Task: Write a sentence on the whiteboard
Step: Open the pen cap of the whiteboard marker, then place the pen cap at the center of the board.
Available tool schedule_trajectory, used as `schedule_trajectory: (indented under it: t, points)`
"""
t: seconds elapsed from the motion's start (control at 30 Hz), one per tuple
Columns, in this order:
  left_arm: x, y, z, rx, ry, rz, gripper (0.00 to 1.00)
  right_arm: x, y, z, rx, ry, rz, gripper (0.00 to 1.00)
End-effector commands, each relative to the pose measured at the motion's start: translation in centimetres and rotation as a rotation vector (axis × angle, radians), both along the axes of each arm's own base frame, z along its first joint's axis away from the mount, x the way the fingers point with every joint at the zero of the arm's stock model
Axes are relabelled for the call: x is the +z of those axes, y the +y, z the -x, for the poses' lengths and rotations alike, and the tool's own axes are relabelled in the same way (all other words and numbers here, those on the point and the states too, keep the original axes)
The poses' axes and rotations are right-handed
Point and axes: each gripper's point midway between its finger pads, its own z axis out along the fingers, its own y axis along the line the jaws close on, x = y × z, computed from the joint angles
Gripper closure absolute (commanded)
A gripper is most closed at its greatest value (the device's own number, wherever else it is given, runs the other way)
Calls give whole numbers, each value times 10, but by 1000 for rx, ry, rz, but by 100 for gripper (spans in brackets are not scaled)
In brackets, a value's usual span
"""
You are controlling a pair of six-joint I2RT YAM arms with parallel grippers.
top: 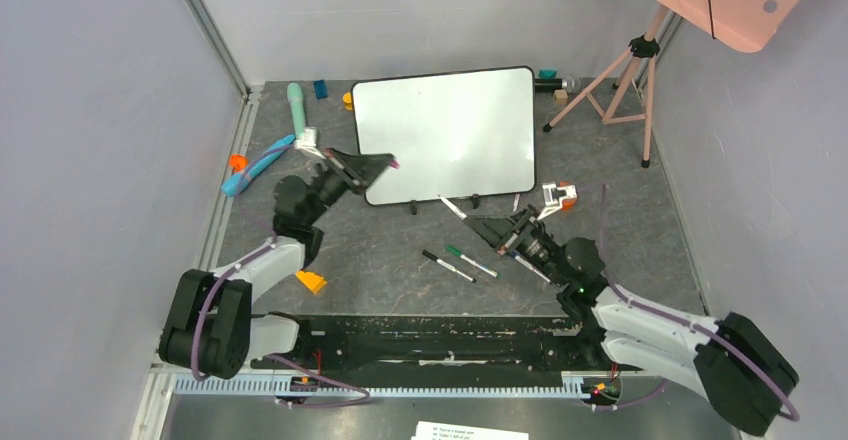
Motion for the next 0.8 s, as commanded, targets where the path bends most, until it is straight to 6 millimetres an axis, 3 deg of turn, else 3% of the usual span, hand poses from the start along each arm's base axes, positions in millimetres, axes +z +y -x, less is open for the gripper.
schedule_trajectory:
  t: [0.0,0.1,0.2,0.37,0.47,0.6,0.77]
  points:
    - [2,65,-32,145,27,6,98,-26,-27,10,-36,13,43,100]
    - [-8,75,-36,161,37,-47,98,-52,-49,5,-127,47,138,100]
    - [-28,61,-30,149,60,-171,98,-65,-70,-9,-248,39,307,100]
    - [-69,44,-8,190,61,-492,98,-68,-110,-30,-436,54,622,100]
    - [-93,39,7,194,50,-670,98,-72,-124,-33,-463,66,784,100]
    - [-129,39,19,151,91,-821,98,-69,-125,-34,-426,95,907,100]
    - [-166,40,27,100,147,-912,98,-71,-113,-28,-332,159,937,100]
